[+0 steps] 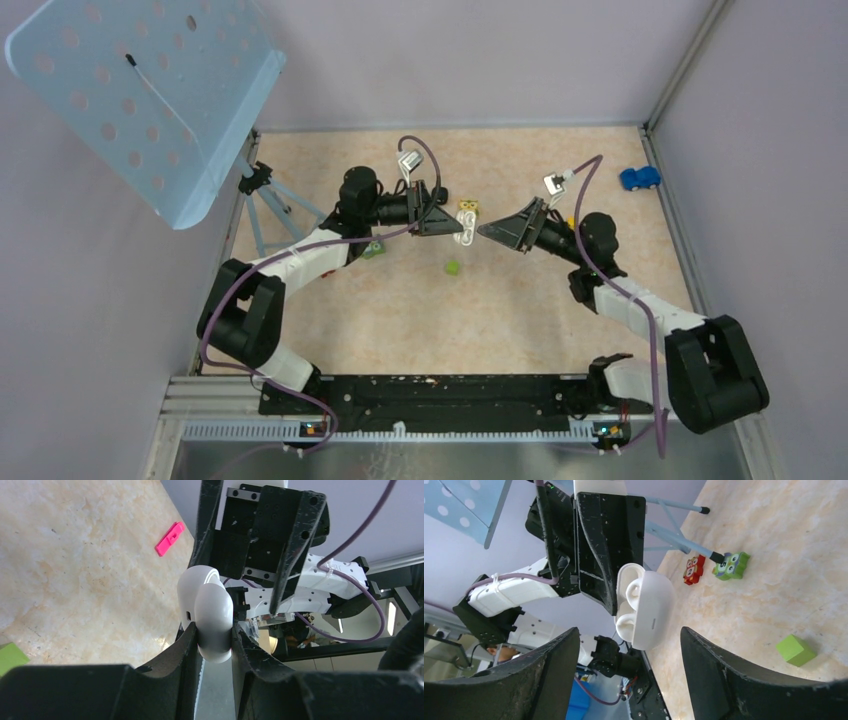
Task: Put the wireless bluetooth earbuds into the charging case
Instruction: Pass from the left arm to the right
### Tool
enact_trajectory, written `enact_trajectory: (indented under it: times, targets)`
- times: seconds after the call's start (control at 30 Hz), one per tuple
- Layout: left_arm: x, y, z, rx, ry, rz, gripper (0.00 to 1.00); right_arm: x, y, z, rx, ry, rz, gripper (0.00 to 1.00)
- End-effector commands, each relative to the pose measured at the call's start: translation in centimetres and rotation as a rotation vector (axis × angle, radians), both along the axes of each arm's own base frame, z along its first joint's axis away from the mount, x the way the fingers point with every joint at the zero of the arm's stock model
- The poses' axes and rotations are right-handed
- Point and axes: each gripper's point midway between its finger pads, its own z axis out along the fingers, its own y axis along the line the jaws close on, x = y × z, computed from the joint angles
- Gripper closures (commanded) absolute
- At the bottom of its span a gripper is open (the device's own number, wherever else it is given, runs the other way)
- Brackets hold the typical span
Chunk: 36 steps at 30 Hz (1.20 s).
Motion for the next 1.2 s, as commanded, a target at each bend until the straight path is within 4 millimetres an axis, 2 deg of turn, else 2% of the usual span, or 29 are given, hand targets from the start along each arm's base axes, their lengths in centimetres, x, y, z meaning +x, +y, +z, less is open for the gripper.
enact_trajectory:
  times: [0.0,0.23,0.43,0.63,0.9,1.07,1.17]
  targets:
    - [-0.2,0.0,1.1,-0.047,-0.040,-0.018,1.00,-0.7,0.6,2.3,0.092,-0.091,0.076,0.30]
    - [-0.2,0.0,1.1,-0.050,-0.035,-0.017,1.00,-0.3,0.9,2.0,0.089,-0.082,0.087,0.33]
    - [-0.3,0.0,1.2,-0.056,-0.034,-0.019,1.00,0.2,1.3,0.7,0.091,-0.039,0.088,0.36]
    - [-0.4,0.0,1.2,-0.056,-0.035,-0.022,1.00,0.3,1.8,0.8,0.105,-0.044,0.097,0.36]
    - [-0.4,0.0,1.1,-0.058,-0.032,-0.018,1.00,0.7,2.3,1.6,0.142,-0.053,0.117,0.49]
    - [-0.5,0.1,1.3,-0.062,-0.036,-0.022,1.00,0.9,2.6,1.4,0.158,-0.037,0.125,0.52]
    - [-0.6,0.1,1.3,-0.062,-0.036,-0.021,1.00,0.9,2.6,1.5,0.164,-0.035,0.126,0.59]
